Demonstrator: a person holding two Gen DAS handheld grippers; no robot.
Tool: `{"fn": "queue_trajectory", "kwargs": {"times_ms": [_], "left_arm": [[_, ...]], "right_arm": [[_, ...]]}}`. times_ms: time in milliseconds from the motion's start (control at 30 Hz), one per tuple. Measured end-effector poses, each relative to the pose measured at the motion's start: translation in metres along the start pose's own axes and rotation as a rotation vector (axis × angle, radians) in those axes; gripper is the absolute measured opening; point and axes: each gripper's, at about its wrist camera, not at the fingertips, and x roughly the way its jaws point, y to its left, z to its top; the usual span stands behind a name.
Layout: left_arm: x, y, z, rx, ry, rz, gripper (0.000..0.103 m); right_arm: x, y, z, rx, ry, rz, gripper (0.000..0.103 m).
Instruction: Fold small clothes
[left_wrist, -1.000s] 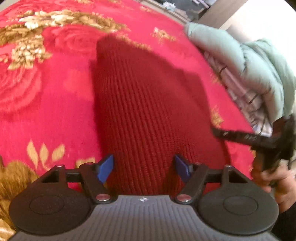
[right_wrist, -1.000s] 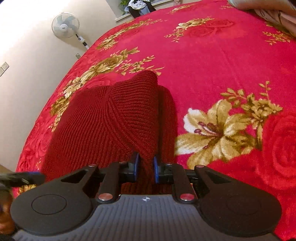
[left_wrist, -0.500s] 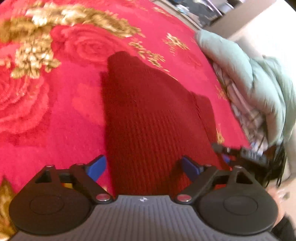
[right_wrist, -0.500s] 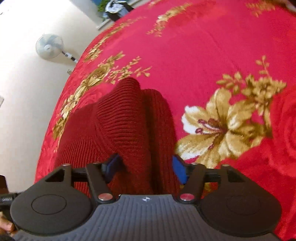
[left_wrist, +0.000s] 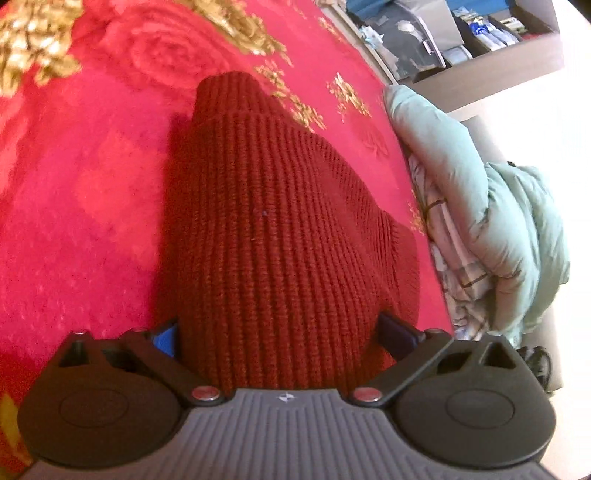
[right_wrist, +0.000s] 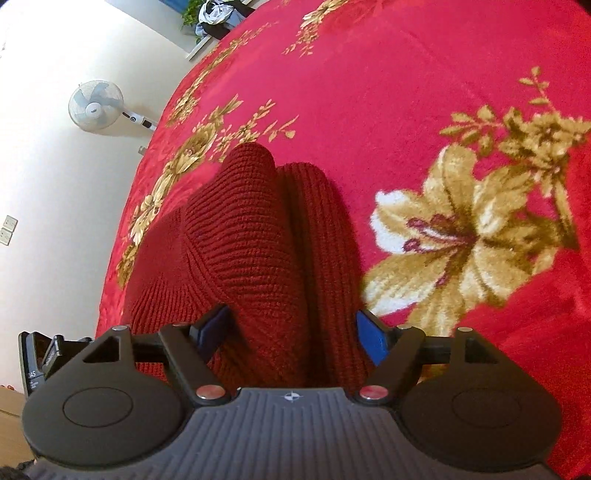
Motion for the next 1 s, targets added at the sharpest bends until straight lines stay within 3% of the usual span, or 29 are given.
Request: {"fn": "queue_trajectory", "kwargs": {"times_ms": [100,133,233,367,567,667,733,800,900,1000], "left_arm": [[-0.010,-0.017,-0.001,0.066,-0.035,0.055,0.077],[-0.016,-0.026,-0.001,0.099,-0.047,0.061,0.070],[-0.035,-0.049,0.002,0.180,-0.090,0.060,0.067],[-0.064,-0.066,0.014,0.313,-0.169,0.078,0.066],[-0.113,-0.046,0.038,0.356,-0.256,0.069,0.066],[-0.139,-0.015,0.050,0.306,-0.295,0.080,0.067],[-0.148,0.007,0.055,0.267,-0.281,0.079,0.071],[-0.150,0.031,0.057,0.219,-0.232,0.100,0.080],[-0.143,0.061,0.051,0.179,-0.146,0.270,0.084],[-0.166,0.074,0.045,0.141,-0.172,0.259,0.084]], "right_arm": [[-0.001,0.006,-0.001,-0.016,-0.022,0.010,0.061],[-0.002,0.009,-0.001,-0.031,-0.029,0.020,0.052],[-0.004,0.020,0.002,-0.078,-0.058,0.044,0.037],[0.004,0.040,0.003,-0.100,-0.092,0.090,0.030],[0.021,0.093,0.005,-0.168,-0.171,0.186,0.028],[0.025,0.122,0.003,-0.258,-0.212,0.234,0.028],[0.028,0.138,0.000,-0.323,-0.221,0.253,0.028],[0.039,0.150,-0.004,-0.377,-0.201,0.231,0.029],[0.070,0.153,-0.008,-0.386,-0.102,0.147,0.034],[0.086,0.151,-0.010,-0.387,-0.059,0.087,0.043]]}}
